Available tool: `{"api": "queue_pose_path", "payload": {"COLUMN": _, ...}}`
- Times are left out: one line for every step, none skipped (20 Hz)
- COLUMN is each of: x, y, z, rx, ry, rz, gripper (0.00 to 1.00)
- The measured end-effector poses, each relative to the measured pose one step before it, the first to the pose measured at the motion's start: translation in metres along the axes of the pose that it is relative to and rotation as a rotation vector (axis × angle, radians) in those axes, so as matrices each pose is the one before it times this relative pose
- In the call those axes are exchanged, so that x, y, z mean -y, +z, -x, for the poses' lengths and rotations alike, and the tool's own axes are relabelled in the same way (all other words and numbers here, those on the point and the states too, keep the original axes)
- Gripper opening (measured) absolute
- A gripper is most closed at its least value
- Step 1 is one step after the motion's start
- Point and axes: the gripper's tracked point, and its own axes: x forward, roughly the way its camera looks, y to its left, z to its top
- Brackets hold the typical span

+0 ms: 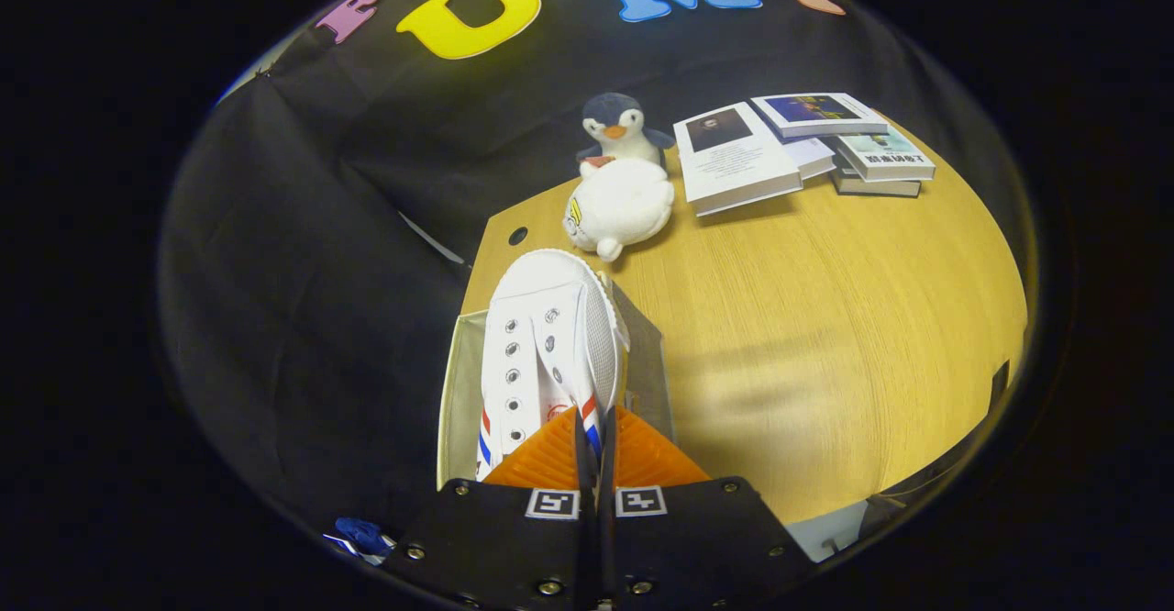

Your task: Open the storage box then place both shoes into the box .Put the left shoe in first, then the right shoe, with the right side of both shoes facing outward in a uniform manner.

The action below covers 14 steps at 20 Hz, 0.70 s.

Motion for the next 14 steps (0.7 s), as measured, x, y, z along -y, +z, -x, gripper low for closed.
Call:
{"api": "queue_pose_path", "payload": {"x": -0.00321, "y": -0.00249, "z": -0.00545, "rx": -0.00730, "ry": -0.00353, "rz": 0.00459, "gripper": 0.00}}
{"api": "queue_pose_path", "payload": {"x": -0.00227, "y": -0.00256, "z": -0.00465, "rx": -0.00492, "ry": -0.00528, "rz": 0.00528, "gripper": 0.00}}
{"api": "queue_pose_path", "payload": {"x": -0.00118, "y": -0.00213, "z": -0.00416, "rx": -0.00439, "ry": -0.00900, "rz": 0.00746, "gripper": 0.00}}
{"api": "queue_pose_path", "payload": {"x": 0.00028, "y": -0.00355, "z": -0.00399, "rx": -0.00559, "ry": -0.01222, "rz": 0.00672, "gripper": 0.00}}
{"api": "queue_pose_path", "payload": {"x": 0.00065, "y": -0.00264, "z": -0.00435, "rx": -0.00665, "ry": -0.01418, "rz": 0.00726, "gripper": 0.00}}
{"api": "queue_pose_path", "payload": {"x": 0.00195, "y": -0.00299, "z": -0.00335, "rx": -0.00522, "ry": -0.01521, "rz": 0.00660, "gripper": 0.00}}
{"api": "queue_pose_path", "payload": {"x": 0.00191, "y": -0.00216, "z": -0.00420, "rx": -0.00535, "ry": -0.01527, "rz": 0.00713, "gripper": 0.00}}
{"api": "queue_pose_path", "payload": {"x": 0.00235, "y": -0.00245, "z": -0.00331, "rx": -0.00359, "ry": -0.01282, "rz": 0.00492, "gripper": 0.00}}
{"api": "queue_pose_path", "payload": {"x": -0.00013, "y": -0.00026, "z": -0.00238, "rx": 0.00161, "ry": -0.00217, "rz": 0.00223, "gripper": 0.01}}
{"api": "queue_pose_path", "payload": {"x": -0.00212, "y": 0.00049, "z": -0.00255, "rx": 0.00129, "ry": 0.00240, "rz": 0.00051, "gripper": 0.01}}
{"api": "queue_pose_path", "payload": {"x": -0.00097, "y": -0.00095, "z": -0.00088, "rx": -0.00376, "ry": -0.00259, "rz": 0.00243, "gripper": 0.01}}
{"api": "queue_pose_path", "payload": {"x": 0.00090, "y": -0.00003, "z": -0.00039, "rx": 0.00178, "ry": -0.00574, "rz": 0.00009, "gripper": 0.01}}
{"api": "queue_pose_path", "payload": {"x": 0.00064, "y": 0.00002, "z": -0.00213, "rx": 0.00109, "ry": -0.00434, "rz": 0.00180, "gripper": 0.01}}
{"api": "queue_pose_path", "payload": {"x": -0.00012, "y": 0.00066, "z": -0.00181, "rx": 0.00135, "ry": -0.00109, "rz": 0.00193, "gripper": 0.02}}
